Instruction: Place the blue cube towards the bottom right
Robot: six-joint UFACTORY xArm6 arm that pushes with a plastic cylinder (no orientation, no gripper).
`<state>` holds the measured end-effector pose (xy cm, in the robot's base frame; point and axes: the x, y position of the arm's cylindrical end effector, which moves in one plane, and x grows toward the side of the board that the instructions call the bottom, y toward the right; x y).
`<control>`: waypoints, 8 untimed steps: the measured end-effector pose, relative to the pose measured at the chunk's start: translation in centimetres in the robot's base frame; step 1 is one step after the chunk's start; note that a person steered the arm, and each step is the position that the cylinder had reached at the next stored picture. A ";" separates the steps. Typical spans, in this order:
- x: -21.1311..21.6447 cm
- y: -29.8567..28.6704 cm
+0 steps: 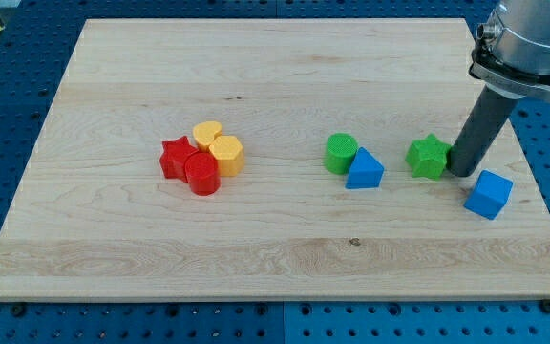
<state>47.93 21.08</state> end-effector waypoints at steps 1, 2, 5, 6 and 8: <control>0.0 0.3; 0.2 0.7; 3.7 1.0; 4.1 -0.1; 3.9 0.5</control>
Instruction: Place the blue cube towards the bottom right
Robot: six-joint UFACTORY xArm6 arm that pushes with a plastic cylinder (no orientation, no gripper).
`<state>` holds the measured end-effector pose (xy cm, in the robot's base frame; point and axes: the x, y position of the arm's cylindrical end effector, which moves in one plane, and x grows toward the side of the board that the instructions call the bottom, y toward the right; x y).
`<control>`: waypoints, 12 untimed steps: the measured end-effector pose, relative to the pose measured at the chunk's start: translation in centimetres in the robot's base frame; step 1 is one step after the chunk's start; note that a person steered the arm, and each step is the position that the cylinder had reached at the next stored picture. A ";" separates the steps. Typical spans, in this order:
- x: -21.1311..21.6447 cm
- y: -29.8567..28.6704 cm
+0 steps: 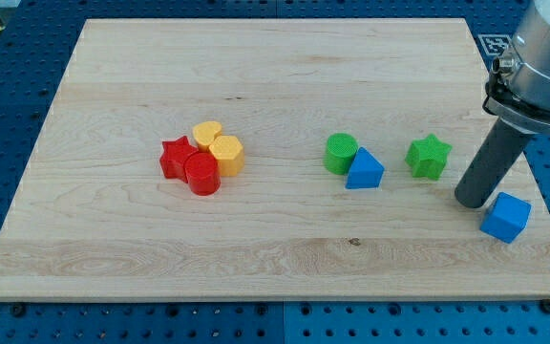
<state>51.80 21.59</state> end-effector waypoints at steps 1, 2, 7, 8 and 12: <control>-0.2 1.8; 0.8 3.4; 1.1 4.3; 0.8 5.4; 2.1 4.3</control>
<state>53.86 25.92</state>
